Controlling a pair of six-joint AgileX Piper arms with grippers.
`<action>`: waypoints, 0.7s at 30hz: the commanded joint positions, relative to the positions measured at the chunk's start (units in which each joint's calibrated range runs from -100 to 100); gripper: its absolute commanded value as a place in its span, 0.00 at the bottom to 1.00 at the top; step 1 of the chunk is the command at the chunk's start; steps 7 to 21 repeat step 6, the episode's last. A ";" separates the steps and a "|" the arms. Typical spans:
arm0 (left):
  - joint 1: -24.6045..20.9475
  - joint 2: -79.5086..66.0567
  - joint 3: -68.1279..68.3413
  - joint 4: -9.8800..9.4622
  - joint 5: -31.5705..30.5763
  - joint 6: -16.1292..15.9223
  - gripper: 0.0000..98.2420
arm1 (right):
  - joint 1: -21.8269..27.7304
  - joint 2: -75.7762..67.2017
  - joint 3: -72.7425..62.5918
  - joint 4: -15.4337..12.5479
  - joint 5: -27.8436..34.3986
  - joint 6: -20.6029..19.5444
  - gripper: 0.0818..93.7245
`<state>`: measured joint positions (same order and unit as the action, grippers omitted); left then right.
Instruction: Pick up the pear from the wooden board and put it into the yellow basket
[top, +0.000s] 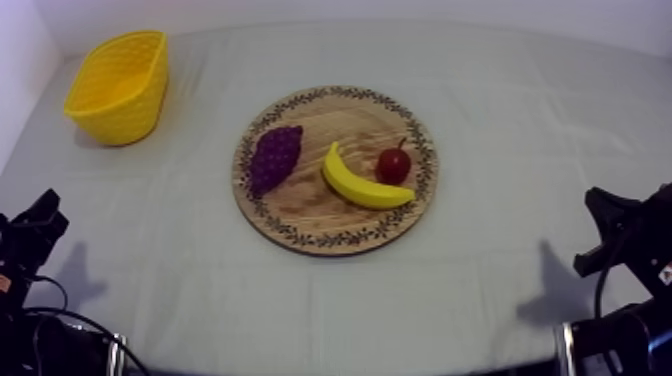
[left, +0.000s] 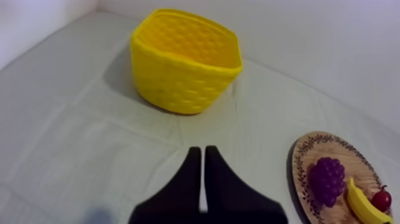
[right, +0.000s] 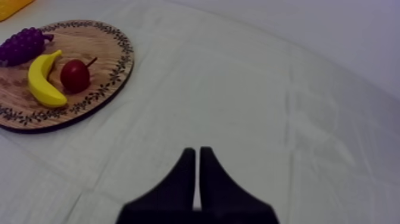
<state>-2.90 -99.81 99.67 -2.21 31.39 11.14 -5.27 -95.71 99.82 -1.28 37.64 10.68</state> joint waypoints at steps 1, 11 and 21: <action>-0.03 -0.01 0.05 0.04 0.00 0.04 0.00 | -0.01 -0.04 -0.05 -0.01 0.10 0.01 0.00; -0.03 -0.01 0.09 0.04 -0.16 0.12 0.00 | -0.01 -0.04 -0.05 -0.01 0.10 0.03 0.00; -0.03 -0.01 0.09 0.04 -0.16 0.12 0.00 | -0.01 -0.04 -0.05 -0.01 0.10 0.03 0.00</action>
